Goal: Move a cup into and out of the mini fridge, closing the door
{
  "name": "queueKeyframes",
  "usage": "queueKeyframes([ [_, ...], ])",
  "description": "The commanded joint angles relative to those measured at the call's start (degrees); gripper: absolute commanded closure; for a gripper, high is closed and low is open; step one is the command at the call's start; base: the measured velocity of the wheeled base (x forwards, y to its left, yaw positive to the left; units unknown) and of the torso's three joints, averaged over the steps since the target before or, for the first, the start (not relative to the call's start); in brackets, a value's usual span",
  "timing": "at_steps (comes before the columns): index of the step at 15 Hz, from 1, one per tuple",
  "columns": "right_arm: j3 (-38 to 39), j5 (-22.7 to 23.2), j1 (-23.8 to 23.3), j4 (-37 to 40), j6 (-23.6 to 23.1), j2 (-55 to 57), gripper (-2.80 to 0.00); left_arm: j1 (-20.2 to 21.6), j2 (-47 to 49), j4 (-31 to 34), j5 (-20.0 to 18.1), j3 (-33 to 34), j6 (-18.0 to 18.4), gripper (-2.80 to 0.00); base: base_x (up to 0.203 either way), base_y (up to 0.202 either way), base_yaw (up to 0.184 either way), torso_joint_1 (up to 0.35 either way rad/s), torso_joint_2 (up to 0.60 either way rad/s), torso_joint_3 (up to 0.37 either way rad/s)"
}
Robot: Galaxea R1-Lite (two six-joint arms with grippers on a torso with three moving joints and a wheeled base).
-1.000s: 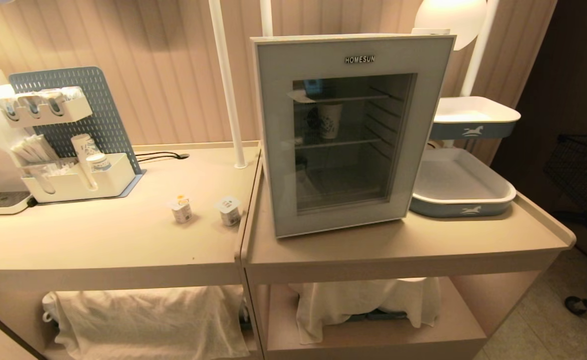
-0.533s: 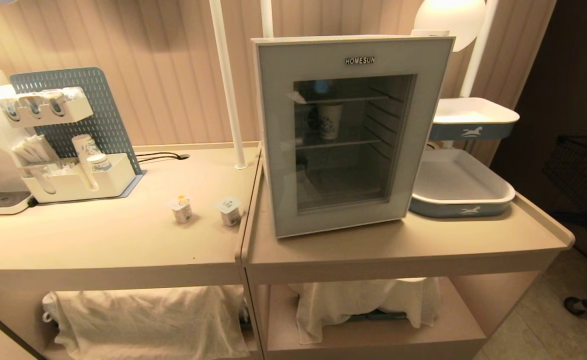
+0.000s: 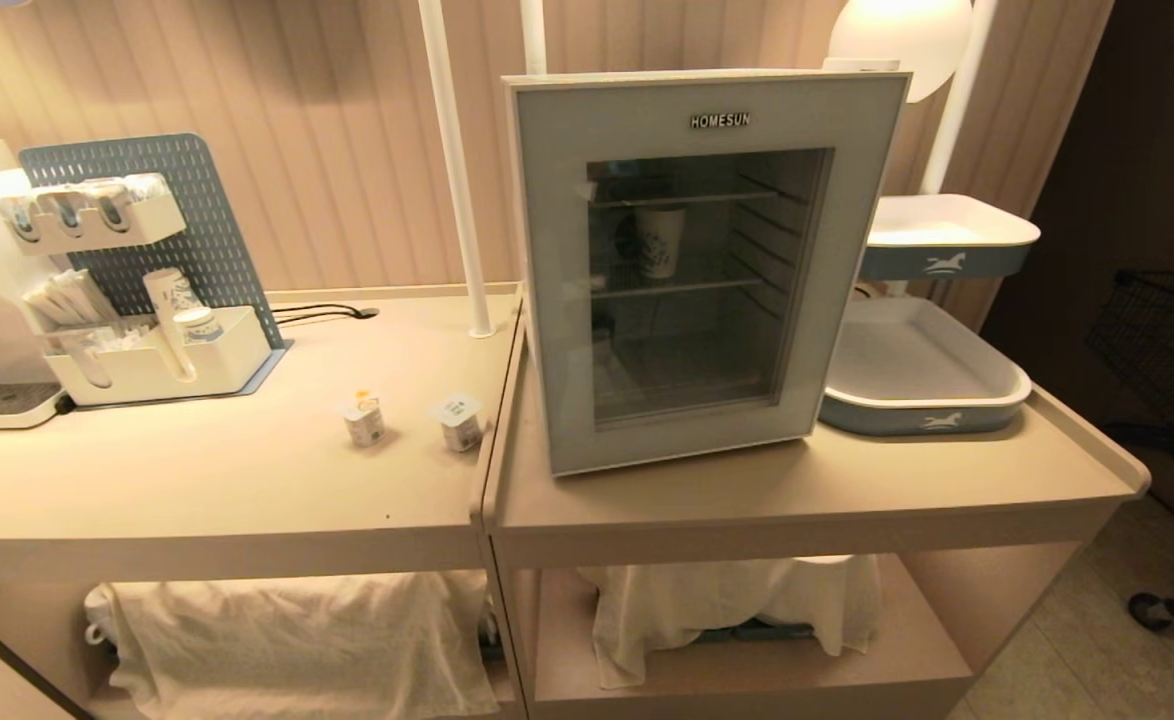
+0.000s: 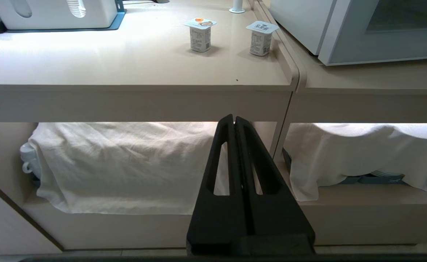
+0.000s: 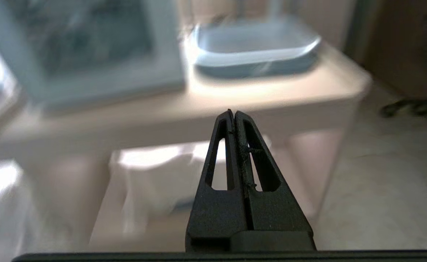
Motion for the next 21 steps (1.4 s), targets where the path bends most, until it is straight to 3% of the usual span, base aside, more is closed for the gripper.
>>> queueKeyframes([
  [1, 3.5, 2.6, 0.0, 2.0, -2.6, -1.2, 0.0, 0.0, 0.0, 0.0, 0.0, 0.1, 0.0, 0.0, 0.0, 0.0, 0.0, 0.0, 0.0, 0.0],
  [2, 2.2, 3.3, 0.0, 5.3, -4.6, -1.3, 0.0, 0.0, 0.0, 0.0, 0.0, 0.1, 0.0, 0.0, 0.0, 0.0, 0.0, 0.0, 0.0, 0.0],
  [12, 2.1, 3.2, 0.0, 5.7, -4.3, -1.4, 0.0, 0.0, 0.0, 0.0, 0.0, 0.1, 0.0, 0.0, 0.001, 0.014, -0.003, 0.0, 0.0, 0.001],
  [21, 2.1, 3.2, 0.0, 5.6, -4.2, -1.4, 0.0, 0.0, 0.0, 0.0, 0.0, 0.1, 0.0, 0.0, 0.0, 0.188, 0.0, 0.002, 0.0, 0.001],
])
